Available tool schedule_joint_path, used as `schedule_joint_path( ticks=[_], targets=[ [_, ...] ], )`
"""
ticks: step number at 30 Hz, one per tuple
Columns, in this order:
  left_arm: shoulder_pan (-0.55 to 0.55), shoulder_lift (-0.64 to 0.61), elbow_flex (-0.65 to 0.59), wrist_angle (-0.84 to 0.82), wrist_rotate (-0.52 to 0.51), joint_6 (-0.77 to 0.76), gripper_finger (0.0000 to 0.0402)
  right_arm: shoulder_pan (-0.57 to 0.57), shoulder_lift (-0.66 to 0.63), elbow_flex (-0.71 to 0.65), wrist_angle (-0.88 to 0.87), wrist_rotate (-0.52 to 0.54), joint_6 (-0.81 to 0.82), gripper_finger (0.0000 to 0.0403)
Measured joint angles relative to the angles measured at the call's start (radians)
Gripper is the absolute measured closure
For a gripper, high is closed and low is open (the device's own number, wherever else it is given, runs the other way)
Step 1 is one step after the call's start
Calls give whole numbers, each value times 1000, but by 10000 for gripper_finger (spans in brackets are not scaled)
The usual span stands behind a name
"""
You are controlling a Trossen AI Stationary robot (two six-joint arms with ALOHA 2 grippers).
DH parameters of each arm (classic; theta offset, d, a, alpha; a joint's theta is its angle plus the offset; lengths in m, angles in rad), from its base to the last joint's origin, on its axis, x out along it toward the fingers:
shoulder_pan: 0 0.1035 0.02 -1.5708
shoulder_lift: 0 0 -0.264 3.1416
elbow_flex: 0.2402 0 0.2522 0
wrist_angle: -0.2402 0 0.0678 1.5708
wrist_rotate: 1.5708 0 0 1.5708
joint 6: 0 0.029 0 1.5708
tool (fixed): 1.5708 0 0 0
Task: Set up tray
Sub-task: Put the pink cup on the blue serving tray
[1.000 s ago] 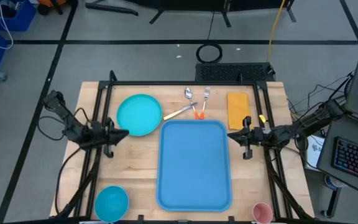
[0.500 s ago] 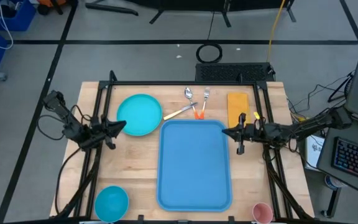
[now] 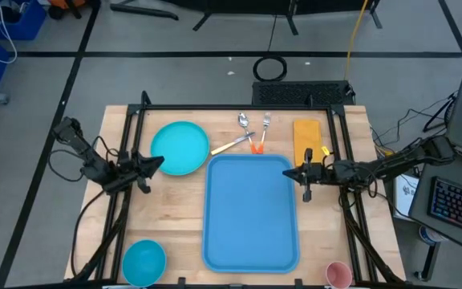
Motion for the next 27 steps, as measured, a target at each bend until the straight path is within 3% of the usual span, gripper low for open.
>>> schedule_joint_path(
  ticks=[9,13,20,25,27],
  targets=[
    [7,6,0,-23,-18,5,364,-22,44,0,-8,-2,-25,403],
    [7,6,0,-22,-18,39,364,-51,79,25,-54,-78,-4,403],
    [7,6,0,-22,-30,65,364,-93,223,298,-408,-183,-10,403],
    [7,6,0,-20,-67,110,364,-93,355,396,-423,-191,-52,403],
    [7,6,0,-20,-73,130,364,-93,412,413,-435,-263,-58,403]
  ],
)
